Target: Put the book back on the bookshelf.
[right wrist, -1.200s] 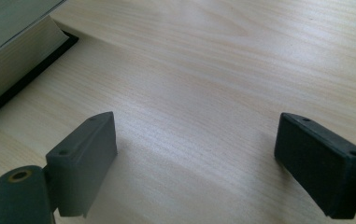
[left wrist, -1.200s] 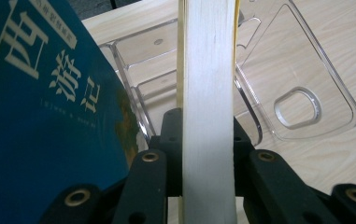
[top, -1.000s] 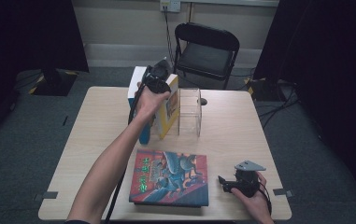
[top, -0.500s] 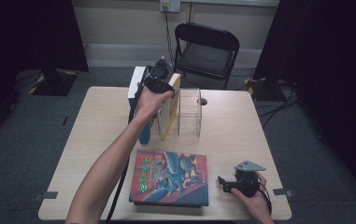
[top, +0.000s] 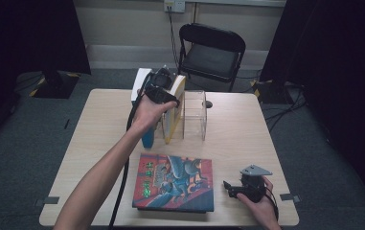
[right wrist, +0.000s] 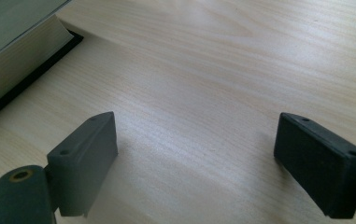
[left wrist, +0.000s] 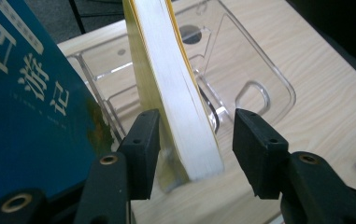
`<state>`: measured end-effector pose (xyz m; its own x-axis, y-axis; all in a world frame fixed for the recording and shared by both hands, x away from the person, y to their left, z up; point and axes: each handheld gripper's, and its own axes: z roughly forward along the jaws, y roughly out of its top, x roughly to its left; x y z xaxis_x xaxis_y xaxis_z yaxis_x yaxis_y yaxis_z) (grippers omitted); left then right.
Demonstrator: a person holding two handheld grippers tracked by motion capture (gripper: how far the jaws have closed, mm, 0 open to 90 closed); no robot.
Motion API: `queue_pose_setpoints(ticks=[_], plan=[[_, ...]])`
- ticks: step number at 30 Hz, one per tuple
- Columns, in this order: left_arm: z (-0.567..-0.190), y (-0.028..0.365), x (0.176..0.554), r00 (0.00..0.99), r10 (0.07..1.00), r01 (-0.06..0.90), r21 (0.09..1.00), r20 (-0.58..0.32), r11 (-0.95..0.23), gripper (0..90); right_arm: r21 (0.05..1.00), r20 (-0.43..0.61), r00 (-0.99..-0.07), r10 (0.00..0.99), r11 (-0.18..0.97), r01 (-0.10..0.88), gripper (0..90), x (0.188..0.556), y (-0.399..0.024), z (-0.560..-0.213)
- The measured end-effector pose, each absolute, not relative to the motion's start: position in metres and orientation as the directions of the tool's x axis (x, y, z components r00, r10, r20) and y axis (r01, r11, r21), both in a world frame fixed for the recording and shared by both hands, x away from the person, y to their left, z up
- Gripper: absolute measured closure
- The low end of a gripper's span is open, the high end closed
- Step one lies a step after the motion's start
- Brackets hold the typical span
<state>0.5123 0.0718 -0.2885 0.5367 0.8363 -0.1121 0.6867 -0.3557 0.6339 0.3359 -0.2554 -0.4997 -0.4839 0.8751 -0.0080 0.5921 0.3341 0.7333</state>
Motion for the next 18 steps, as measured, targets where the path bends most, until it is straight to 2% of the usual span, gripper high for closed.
queue_pose_setpoints(ticks=[6,12,18], plan=[[-0.29,0.076,0.503,0.551,0.827,0.67,0.65,-0.111,-0.359,52.7,0.733,-0.007,-0.485,0.875,0.334,0.592,13.2,0.336,-0.255,-0.5],[-0.297,0.078,0.499,0.546,0.832,0.66,0.662,-0.097,-0.355,60.6,0.733,-0.008,-0.484,0.875,0.334,0.592,13.2,0.336,-0.255,-0.5],[-0.297,0.074,0.503,0.533,0.841,0.669,0.657,-0.097,-0.348,59.5,0.733,-0.008,-0.484,0.875,0.334,0.592,13.2,0.336,-0.255,-0.5]])
